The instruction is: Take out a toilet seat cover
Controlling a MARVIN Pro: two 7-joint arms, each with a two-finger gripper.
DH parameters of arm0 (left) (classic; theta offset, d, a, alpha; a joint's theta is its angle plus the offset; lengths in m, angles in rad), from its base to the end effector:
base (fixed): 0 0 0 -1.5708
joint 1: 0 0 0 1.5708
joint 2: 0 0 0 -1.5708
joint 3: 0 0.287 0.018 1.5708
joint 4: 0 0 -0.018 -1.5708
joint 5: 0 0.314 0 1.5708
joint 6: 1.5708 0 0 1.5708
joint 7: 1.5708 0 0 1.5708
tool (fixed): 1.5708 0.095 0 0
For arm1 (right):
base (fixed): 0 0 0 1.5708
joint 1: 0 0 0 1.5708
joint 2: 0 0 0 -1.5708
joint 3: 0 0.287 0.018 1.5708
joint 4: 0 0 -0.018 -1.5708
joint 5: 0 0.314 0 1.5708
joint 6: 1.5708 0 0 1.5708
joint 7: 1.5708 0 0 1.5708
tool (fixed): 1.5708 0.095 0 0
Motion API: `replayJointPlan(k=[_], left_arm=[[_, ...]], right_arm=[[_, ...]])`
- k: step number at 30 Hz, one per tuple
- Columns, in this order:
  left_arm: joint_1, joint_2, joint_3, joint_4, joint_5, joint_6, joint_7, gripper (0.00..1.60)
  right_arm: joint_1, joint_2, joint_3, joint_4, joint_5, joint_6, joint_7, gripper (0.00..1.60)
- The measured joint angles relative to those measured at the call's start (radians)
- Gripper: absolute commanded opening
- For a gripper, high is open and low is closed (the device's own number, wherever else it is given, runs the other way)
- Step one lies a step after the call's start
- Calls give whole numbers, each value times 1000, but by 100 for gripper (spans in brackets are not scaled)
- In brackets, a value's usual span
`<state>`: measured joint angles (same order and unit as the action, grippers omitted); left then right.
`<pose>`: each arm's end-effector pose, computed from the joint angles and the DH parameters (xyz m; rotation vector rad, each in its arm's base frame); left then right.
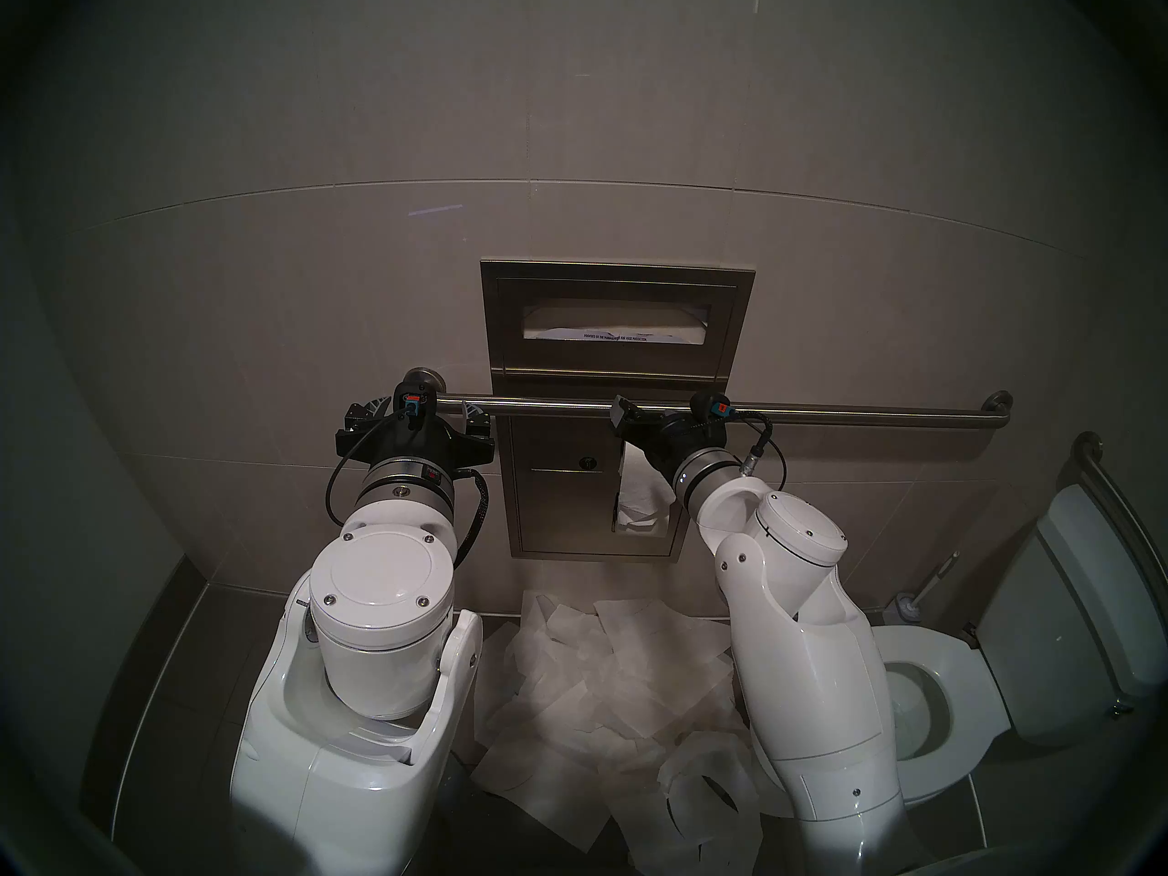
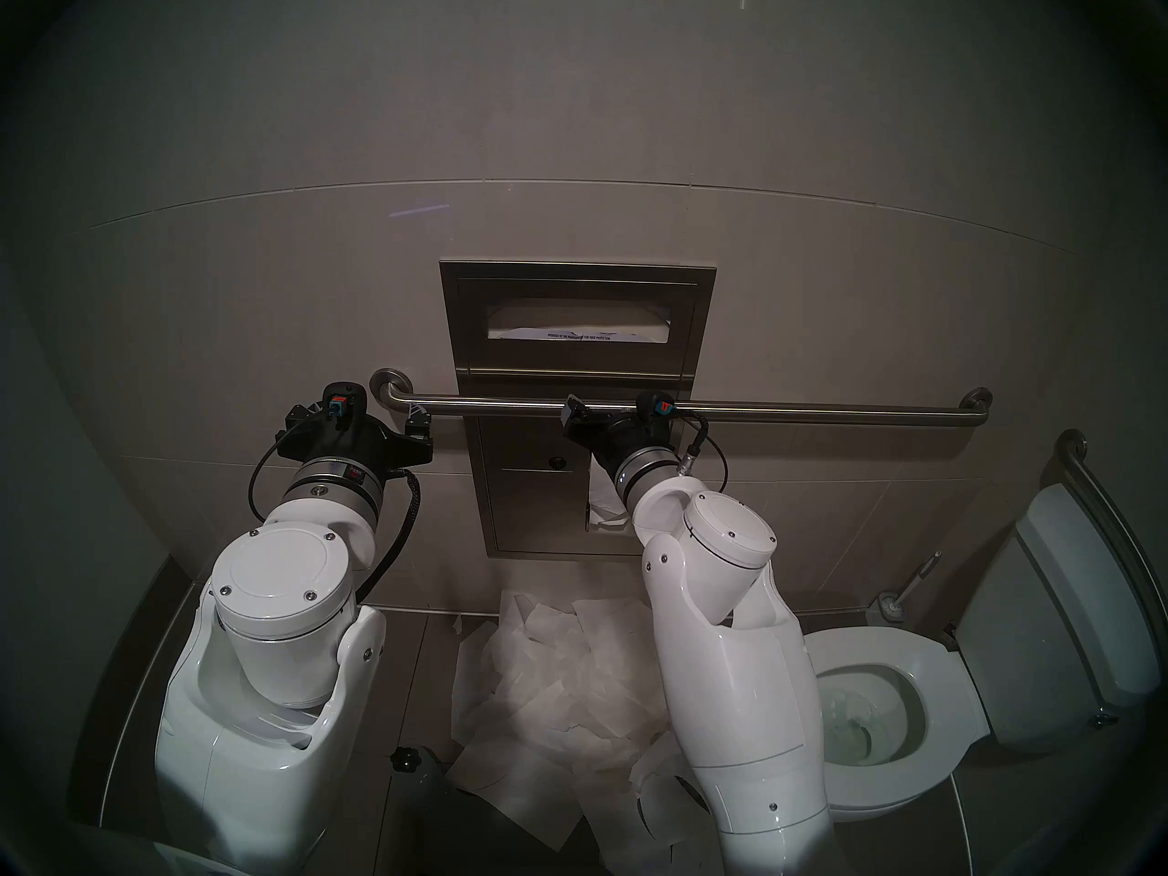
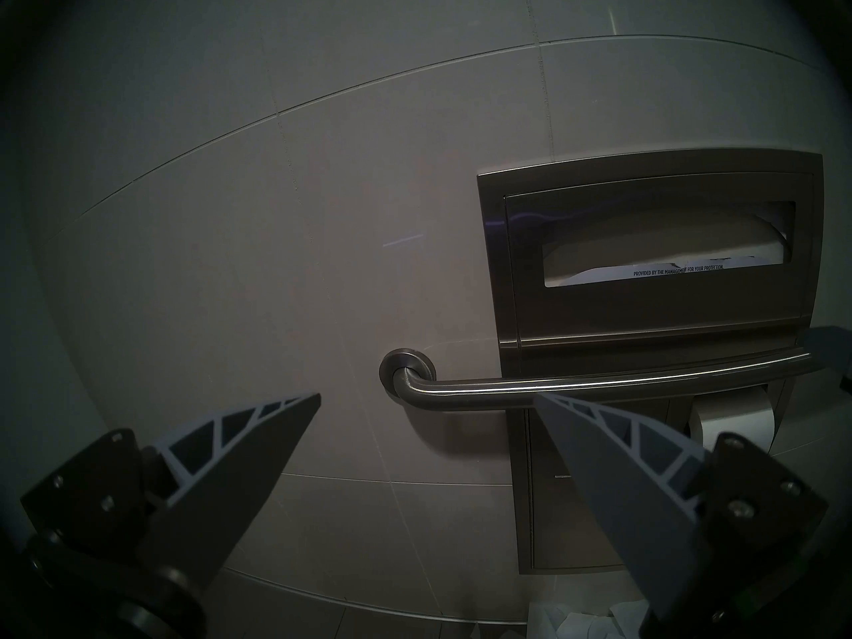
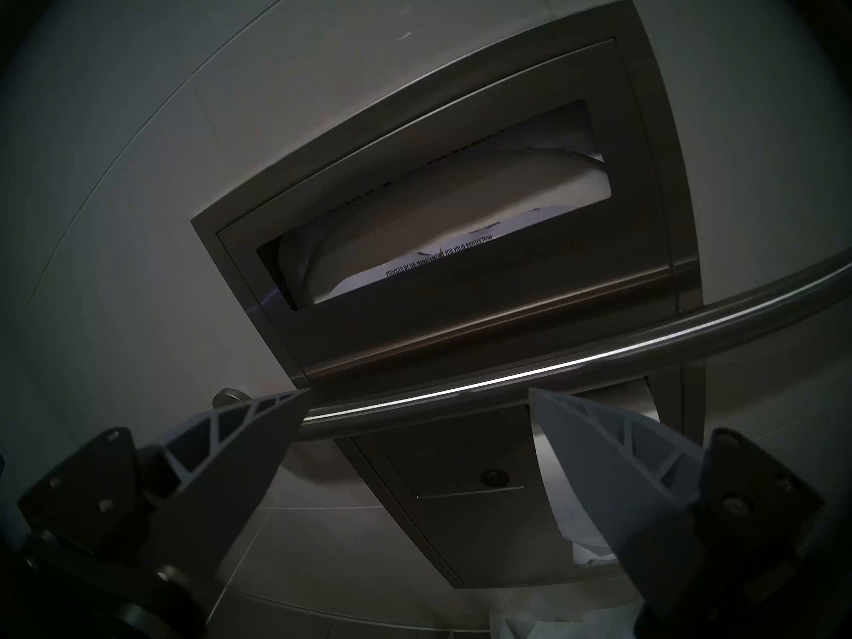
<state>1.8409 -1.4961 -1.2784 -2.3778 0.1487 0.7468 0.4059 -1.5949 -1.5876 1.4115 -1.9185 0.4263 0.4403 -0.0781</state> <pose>0.3002 -0.0466 -0.1524 -2.1993 -0.0108 -1.8568 0.4016 0.0788 -0.2136 -2.0458 0.1547 -1.7386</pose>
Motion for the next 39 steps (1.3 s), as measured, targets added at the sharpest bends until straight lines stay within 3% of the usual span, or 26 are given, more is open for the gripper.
replayJointPlan(k=[15,27,39], left_arm=[[0,2,1,1,-3,0,4,160],[0,4,2,1,-6,1,8,160],[0,6,3,6,-9,1,12,160]], right_arm=[[116,-26,29,124,-48,-36,61,160],[206,-47,46,289,-90,-75,99,160],[289,-69,77,355,-114,-97,116,160]])
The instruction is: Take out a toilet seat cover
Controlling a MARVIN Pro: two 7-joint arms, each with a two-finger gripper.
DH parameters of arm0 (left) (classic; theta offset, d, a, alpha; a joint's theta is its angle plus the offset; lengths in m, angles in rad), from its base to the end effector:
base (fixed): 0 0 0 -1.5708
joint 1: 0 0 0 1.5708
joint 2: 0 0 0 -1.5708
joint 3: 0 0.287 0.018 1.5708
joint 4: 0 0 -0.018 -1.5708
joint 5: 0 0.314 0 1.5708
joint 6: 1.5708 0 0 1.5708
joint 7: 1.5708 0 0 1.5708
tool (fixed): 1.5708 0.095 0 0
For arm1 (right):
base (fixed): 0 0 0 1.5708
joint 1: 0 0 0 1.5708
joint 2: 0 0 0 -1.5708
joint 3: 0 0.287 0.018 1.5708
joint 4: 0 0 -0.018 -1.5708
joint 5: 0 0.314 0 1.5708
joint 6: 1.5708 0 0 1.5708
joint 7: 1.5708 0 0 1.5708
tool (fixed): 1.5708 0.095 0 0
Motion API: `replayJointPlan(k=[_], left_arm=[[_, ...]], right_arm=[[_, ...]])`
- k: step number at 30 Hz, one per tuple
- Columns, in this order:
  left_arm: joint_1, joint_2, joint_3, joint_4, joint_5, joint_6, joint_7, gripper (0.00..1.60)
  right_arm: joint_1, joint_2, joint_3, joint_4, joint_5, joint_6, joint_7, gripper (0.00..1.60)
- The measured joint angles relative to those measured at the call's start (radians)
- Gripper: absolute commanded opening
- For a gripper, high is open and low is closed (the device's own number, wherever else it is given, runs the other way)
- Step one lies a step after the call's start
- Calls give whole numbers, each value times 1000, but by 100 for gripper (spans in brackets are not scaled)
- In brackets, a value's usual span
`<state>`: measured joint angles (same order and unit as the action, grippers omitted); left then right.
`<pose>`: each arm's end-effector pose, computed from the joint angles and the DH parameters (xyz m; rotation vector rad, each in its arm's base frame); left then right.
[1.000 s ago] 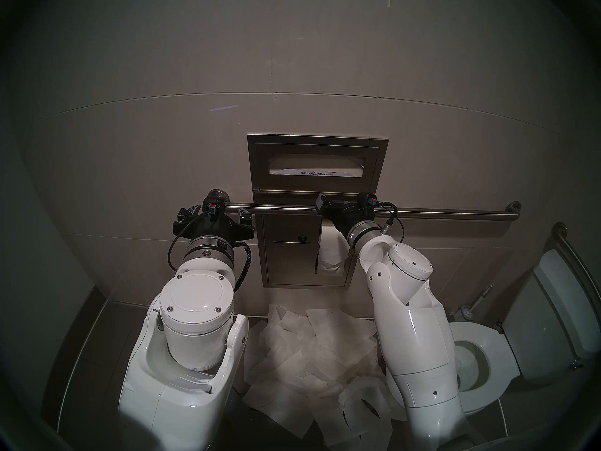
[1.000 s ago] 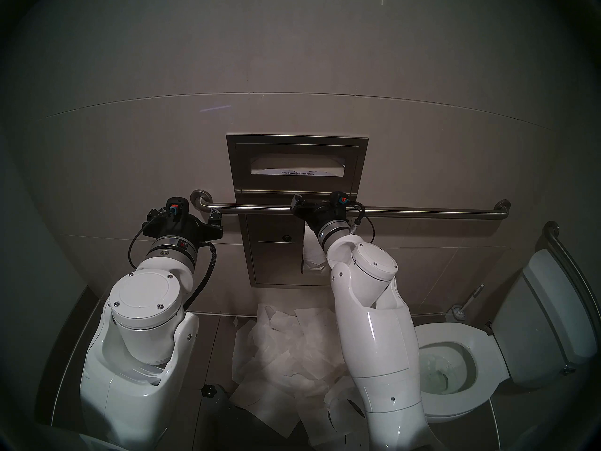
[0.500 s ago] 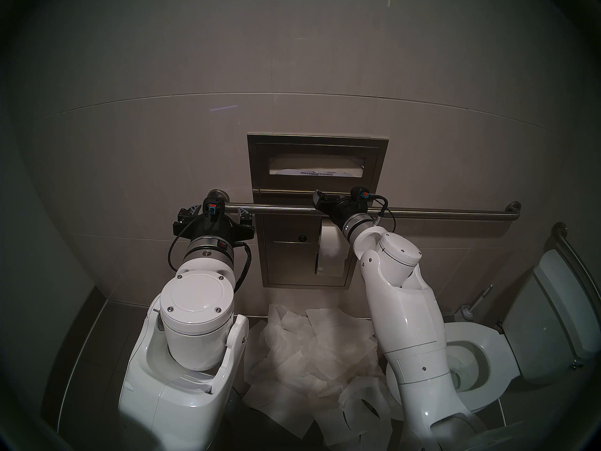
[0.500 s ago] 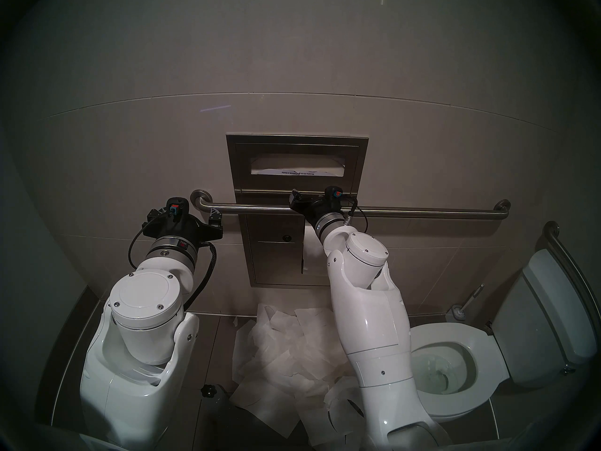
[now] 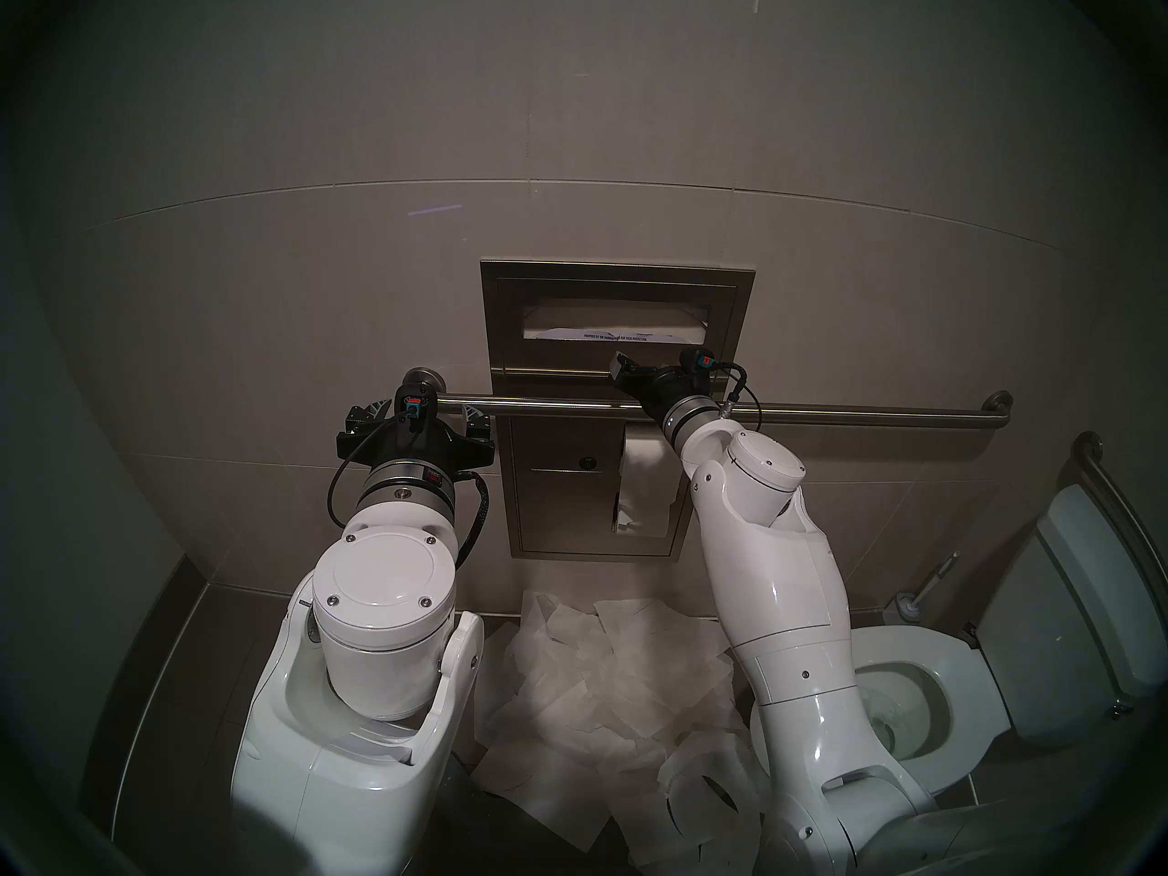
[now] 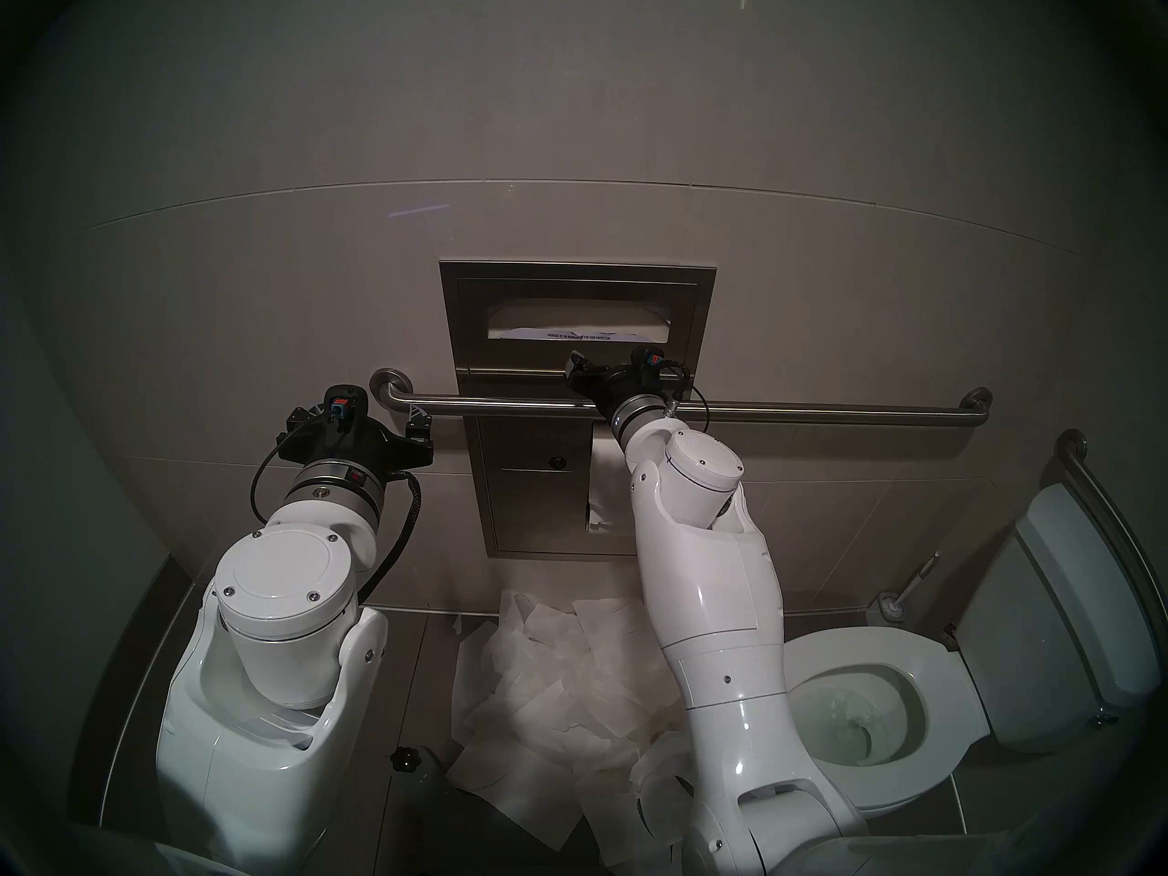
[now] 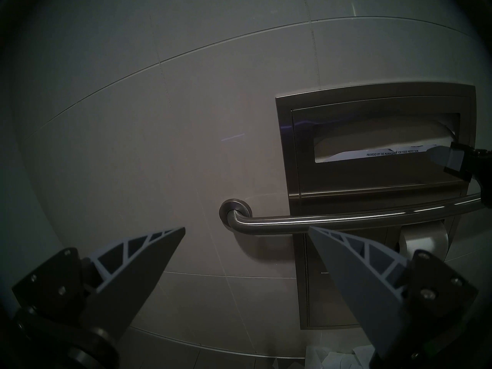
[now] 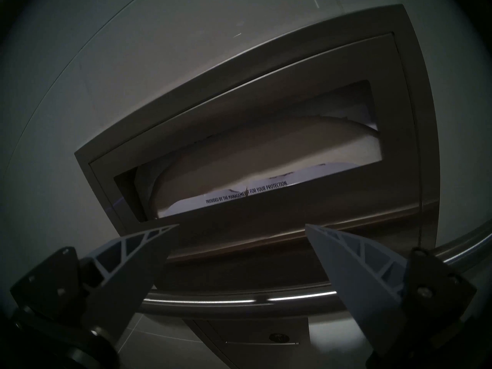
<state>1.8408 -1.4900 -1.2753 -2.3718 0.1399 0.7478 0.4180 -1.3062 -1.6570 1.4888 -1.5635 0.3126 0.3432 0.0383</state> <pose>0.3005 -0.0468 -0.1551 -2.2034 -0.0106 -1.8466 0.4908 0.0766 -0.2109 -2.0069 0.1204 -1.8363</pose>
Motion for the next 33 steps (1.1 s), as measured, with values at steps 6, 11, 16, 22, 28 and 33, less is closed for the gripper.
replayJointPlan(k=[6,11,16,22,28,33], left_arm=[[0,1,0,1,-1,0,2,160],[0,1,1,2,-2,0,4,160],[0,2,1,3,-3,0,6,160],[0,2,2,3,-4,0,7,160],[0,3,3,3,-6,0,10,160],[0,3,3,5,-7,0,12,160]], right_arm=[[41,-6,11,46,-8,-3,6,160],[73,-11,18,89,-16,-6,9,160],[105,-16,25,127,-23,-11,13,160],[143,-21,31,171,-31,-18,19,160],[182,-31,48,238,-32,-27,21,160],[211,-37,60,274,-31,-31,22,160]])
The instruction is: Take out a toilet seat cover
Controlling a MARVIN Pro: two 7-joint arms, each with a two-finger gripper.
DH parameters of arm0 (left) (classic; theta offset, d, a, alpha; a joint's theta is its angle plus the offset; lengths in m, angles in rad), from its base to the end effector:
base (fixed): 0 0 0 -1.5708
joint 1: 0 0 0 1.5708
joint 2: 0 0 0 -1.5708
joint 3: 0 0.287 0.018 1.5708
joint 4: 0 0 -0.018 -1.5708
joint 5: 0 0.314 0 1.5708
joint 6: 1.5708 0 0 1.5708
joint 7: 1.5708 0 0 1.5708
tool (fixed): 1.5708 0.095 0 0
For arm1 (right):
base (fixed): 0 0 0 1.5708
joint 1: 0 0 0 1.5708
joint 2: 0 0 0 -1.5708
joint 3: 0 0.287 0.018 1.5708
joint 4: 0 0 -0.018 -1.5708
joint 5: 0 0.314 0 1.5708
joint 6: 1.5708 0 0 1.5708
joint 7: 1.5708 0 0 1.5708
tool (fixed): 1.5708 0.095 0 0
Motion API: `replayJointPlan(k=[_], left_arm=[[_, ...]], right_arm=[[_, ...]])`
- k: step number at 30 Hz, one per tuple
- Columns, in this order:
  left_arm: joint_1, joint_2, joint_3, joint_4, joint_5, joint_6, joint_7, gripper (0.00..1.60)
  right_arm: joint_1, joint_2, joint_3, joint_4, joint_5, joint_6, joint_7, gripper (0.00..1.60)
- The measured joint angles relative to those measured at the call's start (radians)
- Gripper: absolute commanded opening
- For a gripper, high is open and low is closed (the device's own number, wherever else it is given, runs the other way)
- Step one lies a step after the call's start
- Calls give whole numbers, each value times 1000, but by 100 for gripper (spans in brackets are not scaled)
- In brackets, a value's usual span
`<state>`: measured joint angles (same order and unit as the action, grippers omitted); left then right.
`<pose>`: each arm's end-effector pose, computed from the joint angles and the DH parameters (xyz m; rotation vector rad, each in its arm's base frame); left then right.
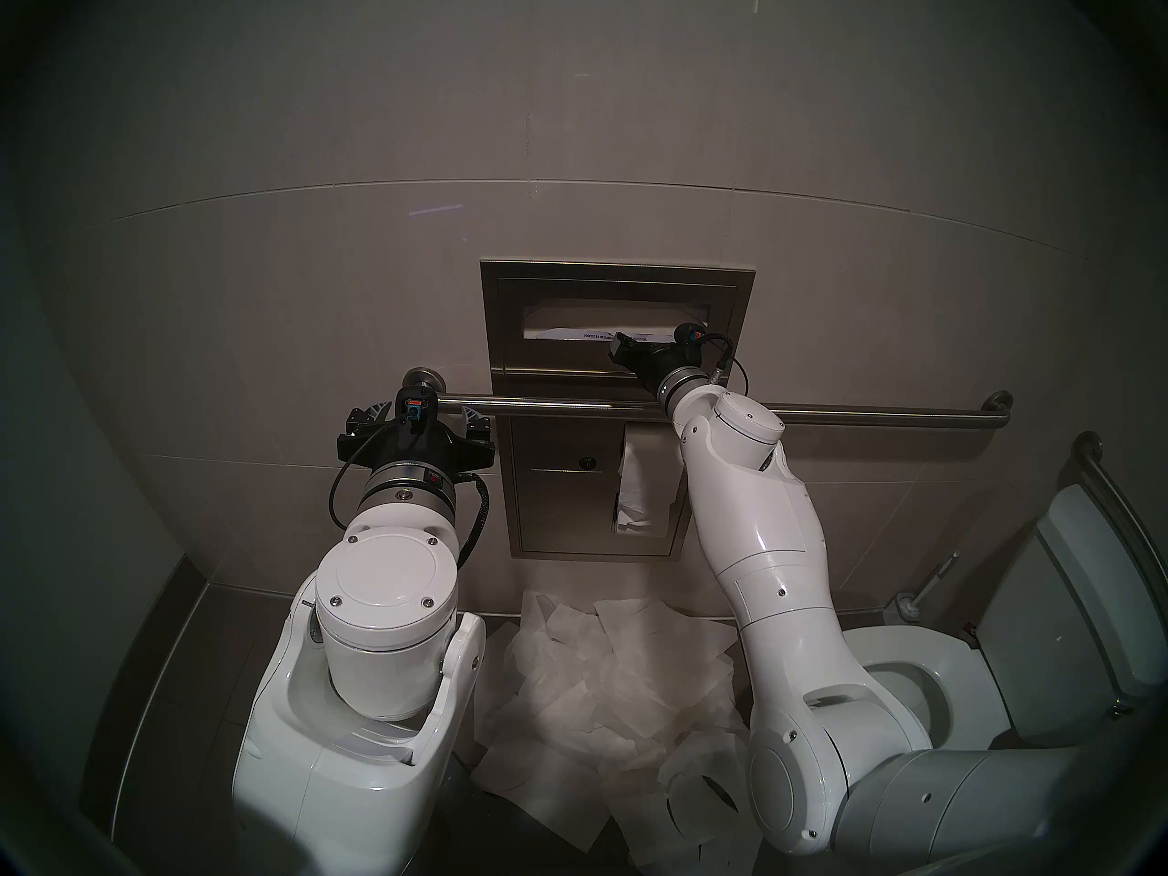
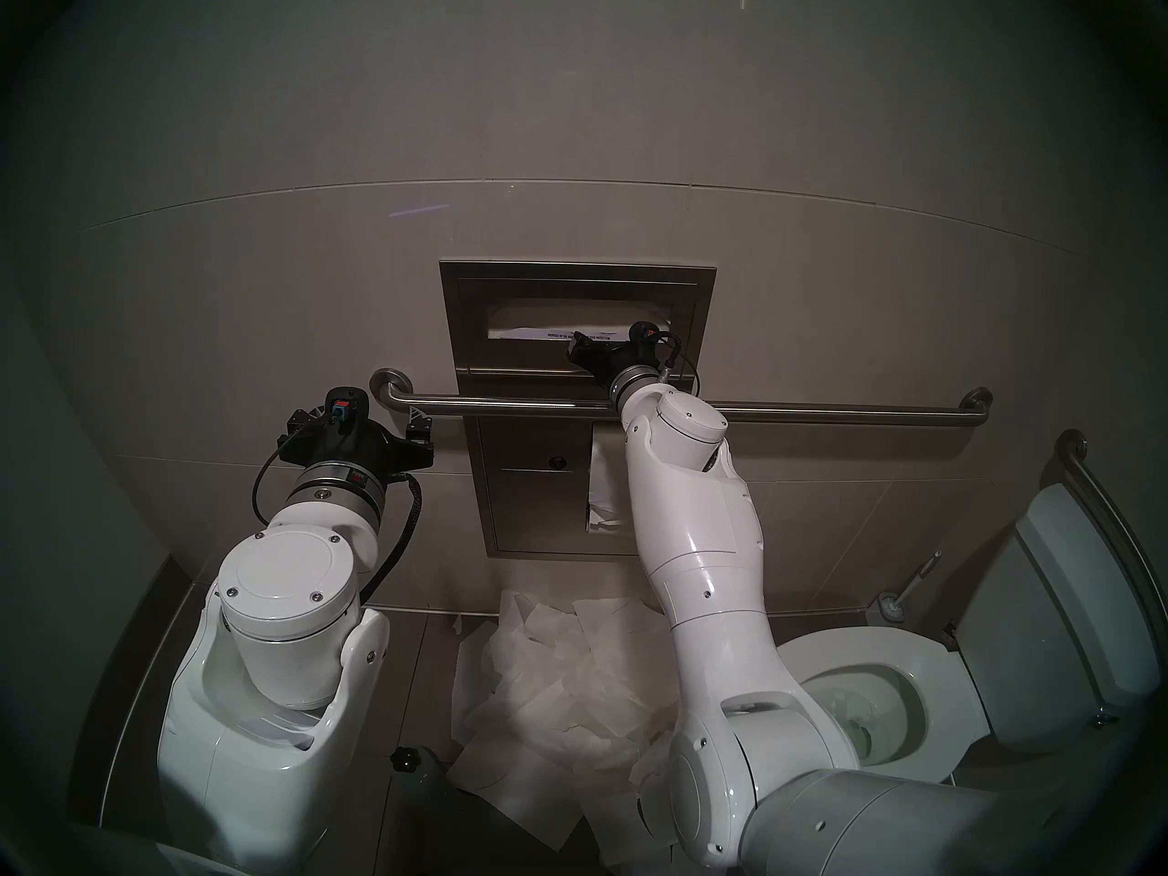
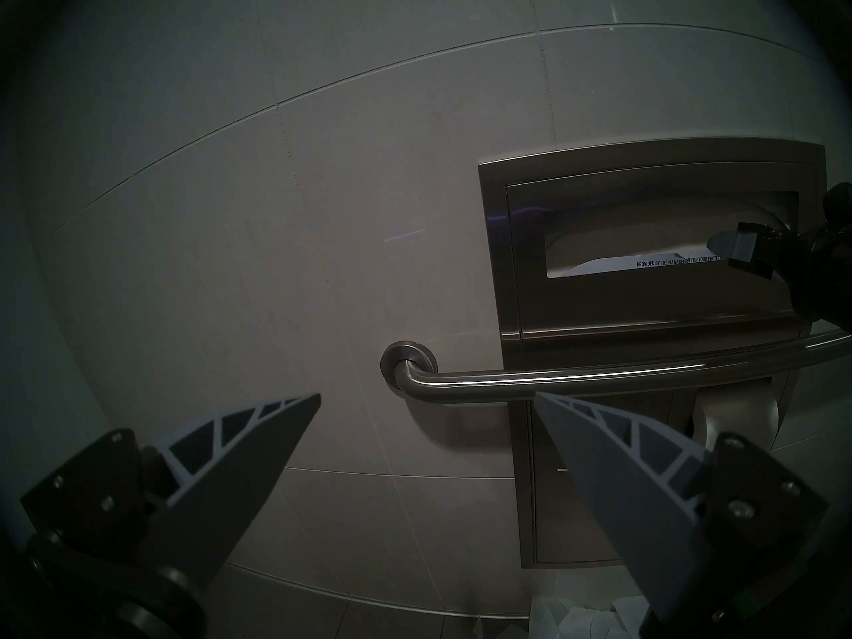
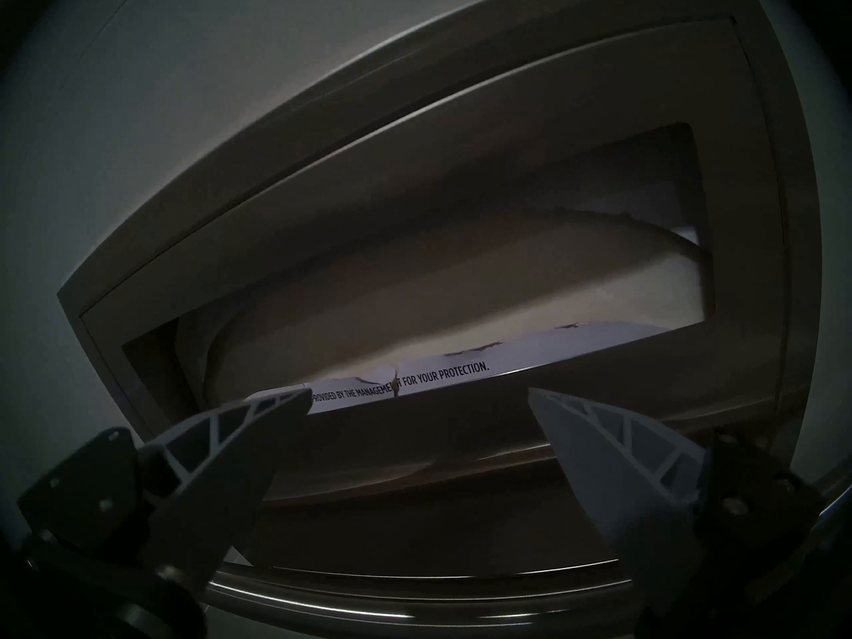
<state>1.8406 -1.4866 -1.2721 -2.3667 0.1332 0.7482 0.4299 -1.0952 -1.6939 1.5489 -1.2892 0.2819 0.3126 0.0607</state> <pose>0.3008 -0.0471 -0.1572 -2.2058 -0.0135 -1.8384 0.5495 0.0764 -0.2073 -2.0334 0.1560 -1.8136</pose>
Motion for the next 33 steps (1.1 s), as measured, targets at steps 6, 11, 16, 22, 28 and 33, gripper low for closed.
replayJointPlan(k=[6,11,16,22,28,33], left_arm=[[0,1,0,3,-1,0,2,160],[0,1,1,5,-2,0,4,160],[0,2,1,6,-3,0,6,160],[0,3,2,8,-5,0,8,160],[0,3,3,10,-7,0,10,160],[0,4,3,11,-8,0,12,160]], right_arm=[[36,-2,13,22,3,-2,5,160],[67,-1,26,42,6,-3,10,160],[101,0,40,82,17,-3,15,160],[138,-2,51,162,31,-3,18,160],[179,-7,57,217,45,-5,22,160],[210,-11,58,257,55,-6,26,160]])
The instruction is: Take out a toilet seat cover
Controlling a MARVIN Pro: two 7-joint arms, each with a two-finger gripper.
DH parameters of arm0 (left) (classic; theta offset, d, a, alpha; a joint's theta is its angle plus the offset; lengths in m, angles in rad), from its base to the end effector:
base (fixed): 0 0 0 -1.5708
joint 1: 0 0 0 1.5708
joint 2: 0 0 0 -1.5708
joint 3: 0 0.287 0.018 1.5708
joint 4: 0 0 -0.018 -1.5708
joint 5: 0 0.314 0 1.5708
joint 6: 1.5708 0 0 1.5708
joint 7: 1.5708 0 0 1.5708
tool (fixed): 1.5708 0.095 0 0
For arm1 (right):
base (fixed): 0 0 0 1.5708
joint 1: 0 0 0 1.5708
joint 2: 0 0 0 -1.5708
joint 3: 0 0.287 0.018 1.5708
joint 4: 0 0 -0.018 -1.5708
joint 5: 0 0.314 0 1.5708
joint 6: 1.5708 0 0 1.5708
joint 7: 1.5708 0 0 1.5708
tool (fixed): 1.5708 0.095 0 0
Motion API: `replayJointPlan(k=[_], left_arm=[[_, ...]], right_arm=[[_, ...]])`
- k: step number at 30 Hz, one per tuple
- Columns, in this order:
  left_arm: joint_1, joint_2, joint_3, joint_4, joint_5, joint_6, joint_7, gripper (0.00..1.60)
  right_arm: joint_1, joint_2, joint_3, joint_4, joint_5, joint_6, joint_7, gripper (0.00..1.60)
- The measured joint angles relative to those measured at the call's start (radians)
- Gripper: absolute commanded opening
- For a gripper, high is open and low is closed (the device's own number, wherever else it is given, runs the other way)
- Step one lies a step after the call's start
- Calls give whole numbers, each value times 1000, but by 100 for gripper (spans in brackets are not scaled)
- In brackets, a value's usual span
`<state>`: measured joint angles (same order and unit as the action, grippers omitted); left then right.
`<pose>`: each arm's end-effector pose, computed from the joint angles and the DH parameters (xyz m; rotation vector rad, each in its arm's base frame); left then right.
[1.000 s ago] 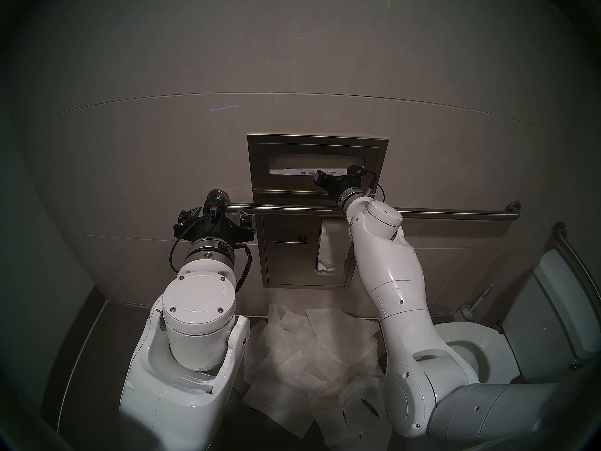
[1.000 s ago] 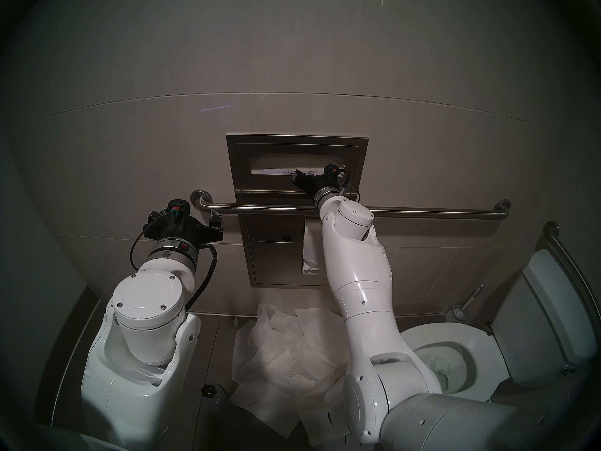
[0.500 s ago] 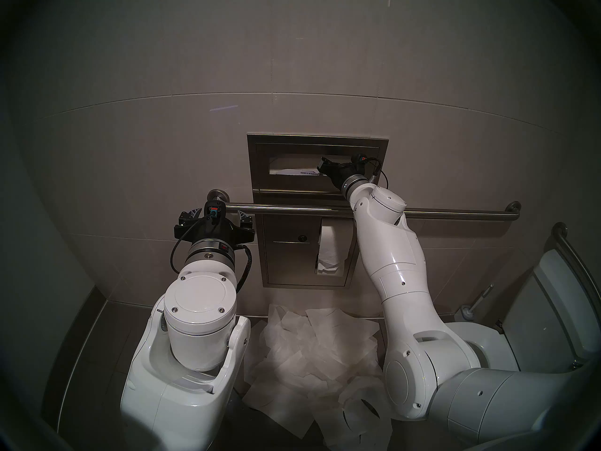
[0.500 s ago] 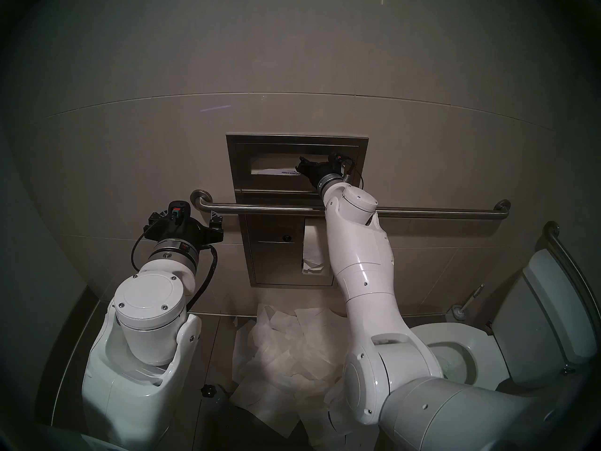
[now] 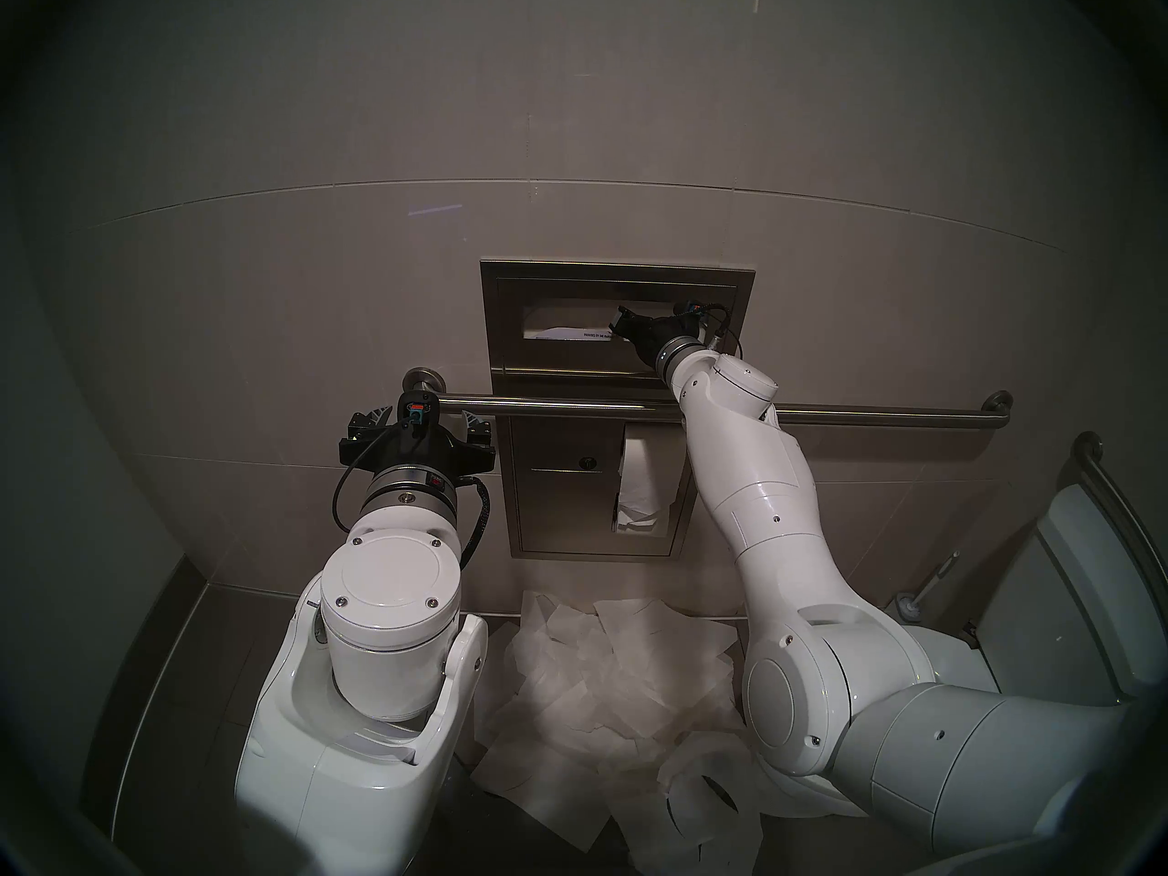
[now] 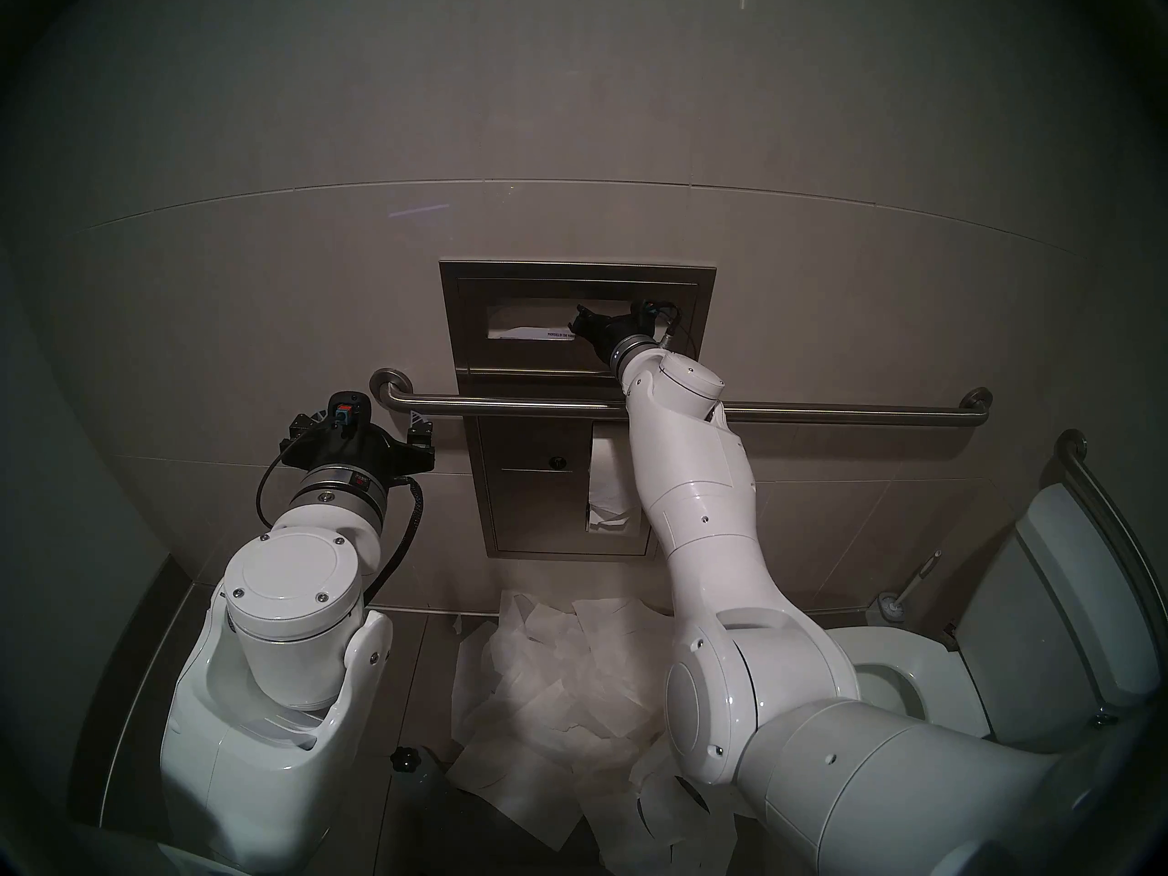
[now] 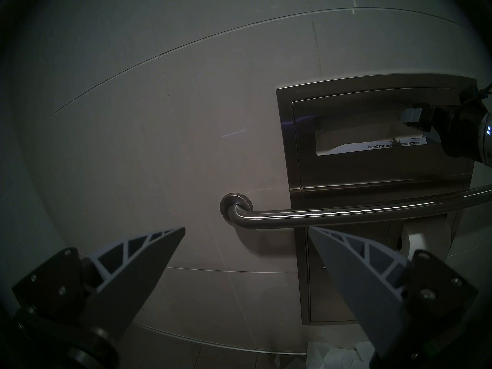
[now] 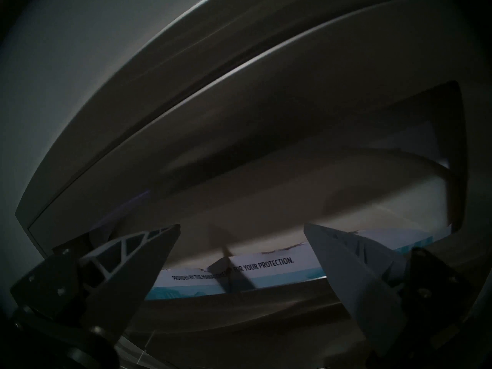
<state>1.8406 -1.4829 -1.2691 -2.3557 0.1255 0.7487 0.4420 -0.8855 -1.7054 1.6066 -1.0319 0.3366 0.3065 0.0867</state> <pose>0.3017 -0.0476 -0.1615 -2.2129 -0.0138 -1.8229 0.5985 0.0761 -0.1892 -2.0078 0.2202 -1.7276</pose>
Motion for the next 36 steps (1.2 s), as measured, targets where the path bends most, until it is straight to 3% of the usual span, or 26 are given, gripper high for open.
replayJointPlan(k=[3,4,6,7,16,17,18,19,31,32,33,34,36], left_arm=[[0,0,0,1,-1,0,1,160],[0,0,0,1,-1,0,1,160],[0,1,1,1,-1,0,2,160],[0,1,1,1,-1,0,3,160],[0,2,2,2,-3,0,6,160],[0,2,2,2,-4,0,7,160],[0,2,2,2,-4,0,7,160],[0,2,2,2,-4,0,7,160],[-1,4,4,1,-7,0,10,160],[-1,4,4,1,-7,0,11,160],[-1,4,4,1,-7,0,11,160],[-1,4,4,1,-8,0,11,160],[-1,5,5,0,-8,0,12,160]], right_arm=[[26,-4,0,33,7,-1,2,160],[33,-5,0,43,9,-1,3,77],[46,-7,0,62,13,-2,4,40],[53,-8,0,73,16,-2,5,0],[109,-15,6,166,40,-4,13,0],[114,-15,8,174,42,-5,14,13],[119,-15,10,181,44,-5,16,54],[125,-15,13,190,47,-7,17,160],[176,-10,30,267,61,-13,55,157],[178,-9,31,270,62,-12,58,120],[181,-8,33,275,63,-12,61,45],[186,-7,37,283,65,-12,65,6],[192,-2,49,298,73,-13,67,0]])
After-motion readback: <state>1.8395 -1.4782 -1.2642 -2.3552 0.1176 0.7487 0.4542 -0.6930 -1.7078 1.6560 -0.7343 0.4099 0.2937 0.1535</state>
